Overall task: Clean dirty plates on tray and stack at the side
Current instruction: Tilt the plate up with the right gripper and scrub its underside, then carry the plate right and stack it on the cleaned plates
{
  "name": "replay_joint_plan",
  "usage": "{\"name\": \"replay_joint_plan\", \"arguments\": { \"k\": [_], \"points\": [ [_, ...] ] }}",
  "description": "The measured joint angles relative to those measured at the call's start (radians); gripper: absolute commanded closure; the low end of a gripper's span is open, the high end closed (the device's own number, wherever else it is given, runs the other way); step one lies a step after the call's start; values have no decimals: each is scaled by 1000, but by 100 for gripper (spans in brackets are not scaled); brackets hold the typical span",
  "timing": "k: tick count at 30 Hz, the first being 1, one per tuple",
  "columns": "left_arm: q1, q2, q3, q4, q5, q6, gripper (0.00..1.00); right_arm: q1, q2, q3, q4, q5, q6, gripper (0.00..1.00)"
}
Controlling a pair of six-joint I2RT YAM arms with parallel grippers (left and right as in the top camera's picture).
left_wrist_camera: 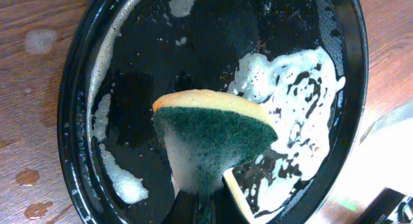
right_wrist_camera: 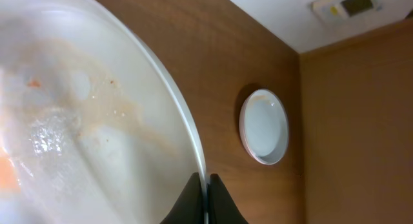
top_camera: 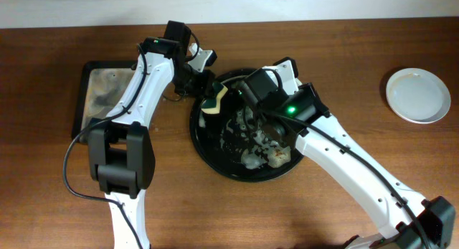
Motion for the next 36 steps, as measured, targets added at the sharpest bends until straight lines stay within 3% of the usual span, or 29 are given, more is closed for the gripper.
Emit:
{"name": "replay_joint_plan", "arguments": {
  "k": [5, 13, 20, 27, 32, 36],
  "points": [
    [0, 0, 0, 0, 0, 0, 100, 20, 0, 0, 23, 87, -138, 96],
    [0, 0, 0, 0, 0, 0, 100, 21, 0, 0, 24, 115, -161, 96],
    [0, 0, 0, 0, 1, 0, 100, -28, 6, 0, 10, -144, -62, 96],
    [0, 0, 0, 0, 1, 0, 100, -279, 17, 0, -7, -523, 35, 96],
    [0, 0, 0, 0, 1, 0, 100, -532, 17, 0, 10, -833, 66, 96],
    [0, 0, 0, 1, 1, 0, 100, -812, 17, 1, 116, -1073, 101, 96]
  ]
}}
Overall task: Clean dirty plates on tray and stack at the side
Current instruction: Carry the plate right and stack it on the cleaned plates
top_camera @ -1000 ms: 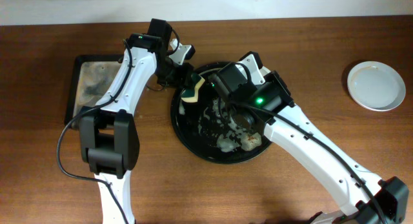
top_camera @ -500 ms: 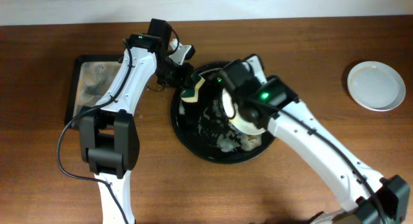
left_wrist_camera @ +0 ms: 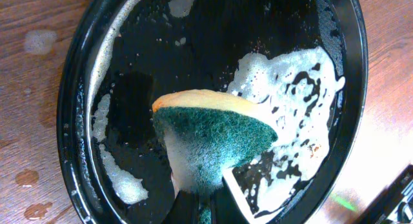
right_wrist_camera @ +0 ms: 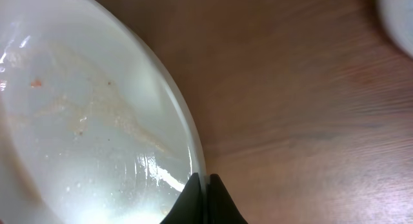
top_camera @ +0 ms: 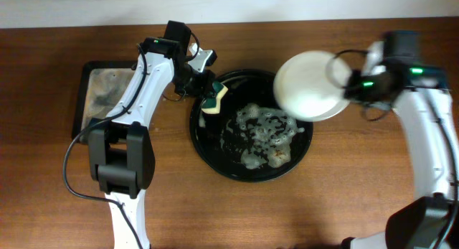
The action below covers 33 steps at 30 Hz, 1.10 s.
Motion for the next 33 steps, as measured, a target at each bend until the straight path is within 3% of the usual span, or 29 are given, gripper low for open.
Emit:
{"name": "replay_joint_plan", "arguments": {
  "k": [7, 12, 22, 30, 33],
  "points": [
    [0, 0, 0, 0, 4, 0, 100, -316, 8, 1, 138, 0, 122, 96],
    [0, 0, 0, 0, 12, 0, 100, -441, 77, 2, 217, 69, 169, 96],
    [0, 0, 0, 0, 18, 0, 100, -515, 295, 2, 465, 122, 219, 96],
    [0, 0, 0, -5, 18, 0, 100, -520, 352, 2, 511, 148, 244, 96],
    [0, 0, 0, -5, 19, 0, 100, -520, 386, 2, 502, 154, 246, 92]
  ]
}}
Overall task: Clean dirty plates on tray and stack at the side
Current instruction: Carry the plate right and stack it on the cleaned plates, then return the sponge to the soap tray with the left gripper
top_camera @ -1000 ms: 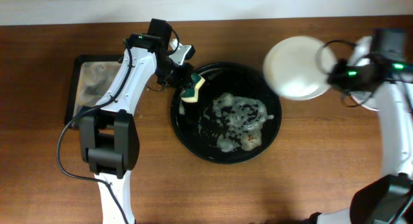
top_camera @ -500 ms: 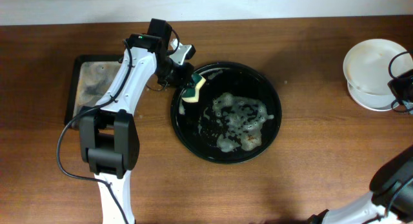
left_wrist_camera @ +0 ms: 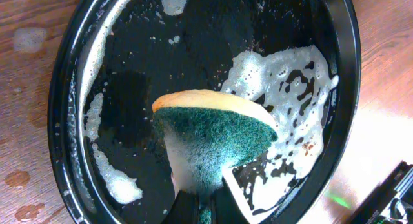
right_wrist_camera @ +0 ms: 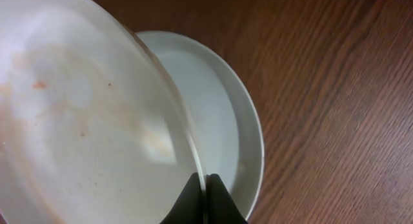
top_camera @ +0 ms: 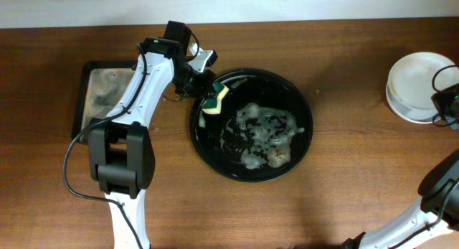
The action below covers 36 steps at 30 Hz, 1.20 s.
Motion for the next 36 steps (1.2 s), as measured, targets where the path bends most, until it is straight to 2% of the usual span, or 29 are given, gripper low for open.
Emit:
{"name": "replay_joint_plan", "arguments": {
  "k": [2, 3, 4, 5, 7, 14, 17, 22, 23, 27, 32, 36],
  "points": [
    [0, 0, 0, 0, 0, 0, 100, 0, 18, 0, 0, 7, 2, 87],
    [0, 0, 0, -1, 0, 0, 100, 0, 30, 0, 0, 17, 5, 69],
    [0, 0, 0, -1, 0, 0, 100, 0, 38, 0, 2, 22, 7, 56],
    [0, 0, 0, -1, 0, 0, 100, 0, 43, 0, 2, 27, 7, 48],
    [0, 0, 0, -1, 0, 0, 100, 0, 48, 0, 1, 33, 6, 43],
    [0, 0, 0, -4, 8, 0, 100, 0, -7, 1, -26, -27, -63, 43],
    [0, -5, 0, -5, 26, 0, 100, 0, -160, 2, -59, -139, -95, 43],
    [2, -79, 0, -8, 39, 0, 100, 32, -447, 12, -250, -362, -124, 43],
    [5, -110, 0, -11, 44, 0, 100, 79, -521, 14, -313, -428, -146, 42],
    [65, -238, 1, -71, 14, 0, 100, 267, -612, 18, -479, -507, -222, 41],
    [259, -287, 13, -153, -208, 0, 100, 543, -621, 18, -624, -519, -310, 40],
    [387, -286, -15, -93, -363, 0, 100, 680, -612, 18, -634, -480, -330, 39]
  ]
}}
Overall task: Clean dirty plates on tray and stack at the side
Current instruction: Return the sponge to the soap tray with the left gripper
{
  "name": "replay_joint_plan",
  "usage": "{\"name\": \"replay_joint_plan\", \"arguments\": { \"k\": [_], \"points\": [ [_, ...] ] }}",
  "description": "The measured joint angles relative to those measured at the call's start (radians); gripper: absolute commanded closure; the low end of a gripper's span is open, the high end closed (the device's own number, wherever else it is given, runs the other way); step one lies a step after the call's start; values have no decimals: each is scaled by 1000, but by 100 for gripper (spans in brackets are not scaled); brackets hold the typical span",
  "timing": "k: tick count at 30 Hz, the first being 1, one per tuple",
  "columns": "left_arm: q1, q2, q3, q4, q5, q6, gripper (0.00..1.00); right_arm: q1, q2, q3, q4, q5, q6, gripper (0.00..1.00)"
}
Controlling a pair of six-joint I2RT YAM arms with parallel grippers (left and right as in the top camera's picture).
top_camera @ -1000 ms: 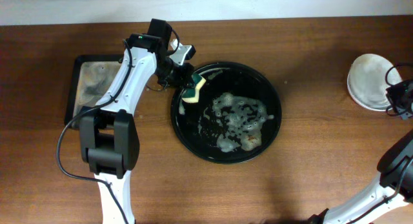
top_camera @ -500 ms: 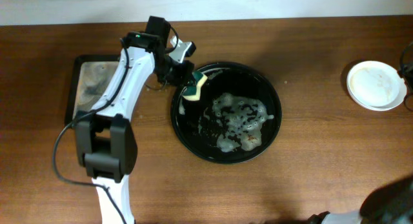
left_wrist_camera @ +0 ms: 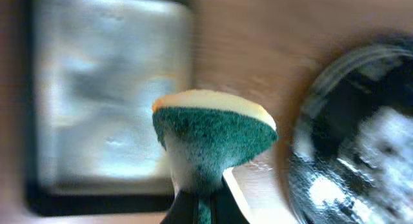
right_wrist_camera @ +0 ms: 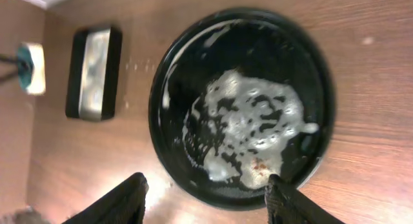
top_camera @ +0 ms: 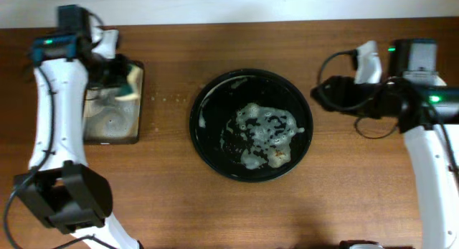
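The round black tray (top_camera: 212, 152) sits mid-table with white foam and some food residue in it. No plate lies on it. My right gripper (top_camera: 320, 95) hovers open and empty over its right rim; in the right wrist view the fingers (right_wrist_camera: 113, 201) stand wide apart above the tray (right_wrist_camera: 303, 62). My left gripper (top_camera: 123, 82) is shut on the green-and-yellow sponge (top_camera: 133, 82), over the right part of the small rectangular tray (top_camera: 93, 138). The left wrist view shows the sponge (left_wrist_camera: 213, 137) close up. The white plates at the side do not show.
The rectangular black tray (left_wrist_camera: 110, 101) holds soapy water and stands at the table's left. The right arm's body (top_camera: 423, 98) covers the far right of the table. Bare wood (top_camera: 165, 98) lies between the two trays.
My left gripper has moved with the sponge from the round tray's upper left rim to over the rectangular tray. My right gripper has let go of the white plate and now stands open at the round tray.
My right gripper was shut on a white plate's rim over the round tray, then held it right of the tray, then over the white plate at the far right. Now it is empty by the tray. The left kept the sponge throughout.
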Motion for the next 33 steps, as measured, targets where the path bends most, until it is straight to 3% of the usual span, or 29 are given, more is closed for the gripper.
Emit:
{"name": "replay_joint_plan", "arguments": {
  "k": [5, 9, 13, 15, 16, 19, 28, 29, 30, 33],
  "points": [
    [89, 0, -187, 217, -91, 11, 100, 94, 23, 0, -3, 40, -14, 39],
    [98, 2, -436, 515, -161, 22, 99, 110, 31, 0, -3, 52, -15, 39],
    [98, 2, -586, 674, -182, 41, 94, 110, 31, 0, -3, 56, -16, 40],
    [98, 2, -628, 703, -186, 45, 69, 110, 31, 0, -3, 56, -15, 40],
    [98, 2, -636, 705, -187, 52, 42, 110, 32, 0, -3, 56, -16, 40],
    [98, 1, -639, 686, -177, 56, 1, 110, 32, 0, -3, 56, -15, 40],
    [94, -127, -454, 446, -161, 56, 1, 110, 32, 0, 5, 73, -21, 36],
    [89, -160, -433, 413, -162, 56, 1, 110, 32, 0, 18, 84, -27, 33],
    [80, -200, -418, 383, -159, 56, 1, 110, 32, 0, 32, 96, -41, 21],
    [10, -352, -385, 265, -125, 51, 1, 110, 18, 0, 67, 129, -77, 9]
  ]
}}
